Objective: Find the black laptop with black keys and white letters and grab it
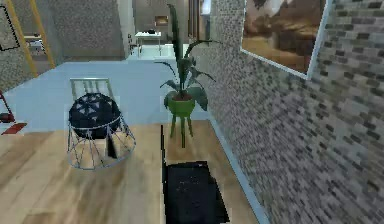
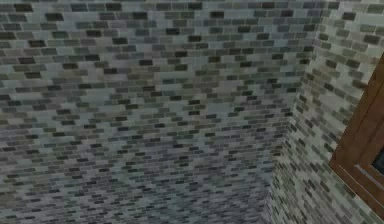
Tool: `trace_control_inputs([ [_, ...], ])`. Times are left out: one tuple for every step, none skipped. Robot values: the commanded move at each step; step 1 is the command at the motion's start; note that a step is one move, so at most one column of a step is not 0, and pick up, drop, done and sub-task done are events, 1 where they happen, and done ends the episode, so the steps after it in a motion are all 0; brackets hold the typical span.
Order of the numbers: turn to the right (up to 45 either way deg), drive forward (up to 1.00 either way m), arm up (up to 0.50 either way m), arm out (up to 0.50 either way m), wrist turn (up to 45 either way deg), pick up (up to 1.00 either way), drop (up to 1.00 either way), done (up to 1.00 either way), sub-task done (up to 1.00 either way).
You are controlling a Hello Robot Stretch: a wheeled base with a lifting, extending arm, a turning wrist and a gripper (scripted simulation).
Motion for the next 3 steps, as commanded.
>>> trace_control_inputs([
  [-45.0,0.0,0.0,0.0,0.0,0.0,0.0,0.0,0.0],
  [-39.0,0.0,0.0,0.0,0.0,0.0,0.0,0.0,0.0],
  [0.0,0.0,0.5,0.0,0.0,0.0,0.0,0.0,0.0],
])
